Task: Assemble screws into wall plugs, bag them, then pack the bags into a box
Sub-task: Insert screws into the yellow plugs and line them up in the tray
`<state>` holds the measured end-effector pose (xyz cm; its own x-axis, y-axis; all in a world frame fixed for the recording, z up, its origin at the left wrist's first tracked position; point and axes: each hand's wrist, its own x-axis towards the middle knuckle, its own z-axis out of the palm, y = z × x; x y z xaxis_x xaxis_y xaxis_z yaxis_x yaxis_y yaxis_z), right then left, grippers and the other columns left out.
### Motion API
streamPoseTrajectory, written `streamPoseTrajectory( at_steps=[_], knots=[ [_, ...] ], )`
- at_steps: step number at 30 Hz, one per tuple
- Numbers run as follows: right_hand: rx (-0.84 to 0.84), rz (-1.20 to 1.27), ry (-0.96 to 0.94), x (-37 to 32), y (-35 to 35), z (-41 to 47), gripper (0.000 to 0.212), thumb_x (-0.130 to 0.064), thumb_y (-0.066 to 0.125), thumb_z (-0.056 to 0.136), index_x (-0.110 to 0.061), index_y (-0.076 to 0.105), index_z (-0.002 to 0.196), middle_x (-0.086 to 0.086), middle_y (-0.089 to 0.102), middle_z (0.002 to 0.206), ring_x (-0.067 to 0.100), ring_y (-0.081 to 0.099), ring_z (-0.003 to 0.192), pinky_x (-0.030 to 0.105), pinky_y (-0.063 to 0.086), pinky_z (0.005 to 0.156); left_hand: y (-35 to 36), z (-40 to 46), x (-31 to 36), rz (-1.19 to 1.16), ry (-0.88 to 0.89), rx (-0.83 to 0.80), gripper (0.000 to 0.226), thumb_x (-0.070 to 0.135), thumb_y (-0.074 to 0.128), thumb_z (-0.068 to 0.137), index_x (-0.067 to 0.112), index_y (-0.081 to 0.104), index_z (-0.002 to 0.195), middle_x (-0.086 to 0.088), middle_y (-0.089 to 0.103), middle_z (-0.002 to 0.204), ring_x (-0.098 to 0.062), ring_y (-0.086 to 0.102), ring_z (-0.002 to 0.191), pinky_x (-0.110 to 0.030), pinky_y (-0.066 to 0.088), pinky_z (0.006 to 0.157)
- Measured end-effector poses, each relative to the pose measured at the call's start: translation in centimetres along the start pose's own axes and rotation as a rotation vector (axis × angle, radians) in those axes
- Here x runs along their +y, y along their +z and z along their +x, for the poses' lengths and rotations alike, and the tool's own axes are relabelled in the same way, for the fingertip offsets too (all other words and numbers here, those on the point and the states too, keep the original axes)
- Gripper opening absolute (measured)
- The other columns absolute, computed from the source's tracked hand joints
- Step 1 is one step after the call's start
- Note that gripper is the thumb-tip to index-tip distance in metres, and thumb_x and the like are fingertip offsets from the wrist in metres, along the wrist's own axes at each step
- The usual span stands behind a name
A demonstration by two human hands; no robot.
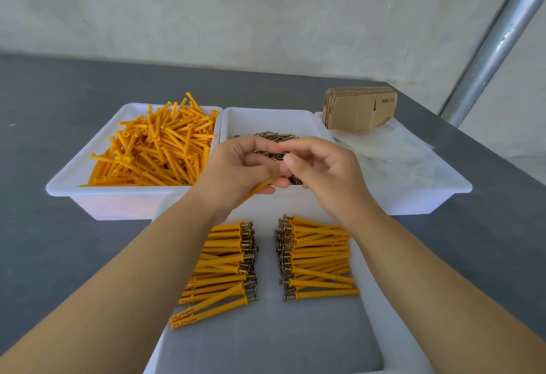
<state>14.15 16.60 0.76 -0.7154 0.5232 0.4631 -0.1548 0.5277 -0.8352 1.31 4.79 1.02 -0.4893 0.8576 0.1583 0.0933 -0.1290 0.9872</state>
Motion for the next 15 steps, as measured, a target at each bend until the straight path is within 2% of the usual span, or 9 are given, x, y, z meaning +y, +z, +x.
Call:
streamPoseTrajectory(
  at_steps=[2, 4, 5, 7, 10, 12, 13, 15],
  knots=[
    [-0.098, -0.055, -0.047, 0.0, -0.3, 0.1, 0.012, -0.007, 0.067, 0.091, -0.012, 0.077, 0.096, -0.005, 0.075, 0.090, 0.009, 0.069, 0.089, 0.024, 0.054, 0.077, -0.7, 0.0, 0.2, 0.006, -0.059, -0.044, 0.046, 0.018, 0.077, 0.073, 0.007, 0.062, 0.115, -0.012, 0.076, 0.086, -0.020, 0.075, 0.077, -0.024, 0.057, 0.061],
    [-0.180, -0.131, -0.054, 0.0, -0.5, 0.1, 0.014, -0.008, 0.071, 0.088, -0.014, 0.078, 0.098, -0.004, 0.074, 0.094, 0.011, 0.069, 0.092, 0.031, 0.055, 0.083, -1.5, 0.0, 0.3, -0.012, -0.132, -0.116, 0.054, 0.016, 0.077, 0.069, 0.007, 0.057, 0.119, -0.013, 0.076, 0.089, -0.023, 0.075, 0.080, -0.026, 0.058, 0.063],
    [-0.233, -0.160, -0.041, -0.1, -0.6, 0.1, 0.017, -0.007, 0.072, 0.087, -0.016, 0.078, 0.100, -0.004, 0.074, 0.094, 0.011, 0.068, 0.091, 0.029, 0.054, 0.082, -2.0, 0.0, 0.3, -0.016, -0.163, -0.161, 0.055, 0.013, 0.076, 0.069, 0.007, 0.056, 0.120, -0.015, 0.075, 0.092, -0.025, 0.075, 0.083, -0.028, 0.059, 0.066],
    [-0.326, -0.244, -0.025, -0.3, -0.5, -0.1, 0.022, -0.006, 0.074, 0.085, -0.021, 0.079, 0.100, -0.009, 0.072, 0.089, 0.007, 0.066, 0.083, 0.018, 0.050, 0.071, -2.9, 0.0, 0.4, 0.001, -0.215, -0.250, 0.054, 0.009, 0.075, 0.071, 0.007, 0.055, 0.121, -0.018, 0.074, 0.098, -0.030, 0.074, 0.090, -0.031, 0.061, 0.070],
    [-0.356, -0.348, -0.040, -0.6, -0.1, -0.5, 0.020, -0.008, 0.076, 0.082, -0.024, 0.080, 0.093, -0.015, 0.069, 0.077, -0.007, 0.060, 0.067, 0.007, 0.043, 0.060, -3.6, -0.1, 0.4, 0.154, -0.227, -0.307, 0.041, 0.005, 0.073, 0.082, 0.010, 0.057, 0.119, -0.016, 0.075, 0.099, -0.029, 0.074, 0.092, -0.033, 0.061, 0.072],
    [-0.372, -0.351, -0.032, -0.7, 0.2, -0.8, 0.016, -0.008, 0.078, 0.081, -0.020, 0.079, 0.091, -0.014, 0.069, 0.076, -0.011, 0.059, 0.062, 0.003, 0.042, 0.059, -3.8, 0.0, 0.6, 0.234, -0.150, -0.203, 0.023, 0.010, 0.068, 0.089, 0.012, 0.062, 0.112, -0.010, 0.076, 0.095, -0.024, 0.074, 0.089, -0.033, 0.059, 0.070],
    [-0.390, -0.338, -0.020, -0.8, 0.4, -0.9, 0.014, -0.007, 0.078, 0.081, -0.018, 0.079, 0.090, -0.013, 0.070, 0.076, -0.011, 0.059, 0.061, 0.003, 0.042, 0.059, -4.0, 0.1, 0.8, 0.216, -0.097, -0.098, 0.017, 0.016, 0.065, 0.090, 0.012, 0.064, 0.107, -0.008, 0.077, 0.092, -0.022, 0.075, 0.087, -0.031, 0.057, 0.068],
    [-0.438, -0.340, -0.012, -0.9, 1.3, -1.2, 0.012, -0.006, 0.078, 0.081, -0.015, 0.079, 0.089, -0.013, 0.070, 0.078, -0.011, 0.060, 0.062, 0.004, 0.042, 0.061, -4.3, 0.3, 0.7, 0.173, 0.027, 0.163, 0.019, 0.026, 0.062, 0.089, 0.010, 0.067, 0.097, -0.005, 0.076, 0.084, -0.019, 0.074, 0.079, -0.027, 0.054, 0.062]
  ],
)
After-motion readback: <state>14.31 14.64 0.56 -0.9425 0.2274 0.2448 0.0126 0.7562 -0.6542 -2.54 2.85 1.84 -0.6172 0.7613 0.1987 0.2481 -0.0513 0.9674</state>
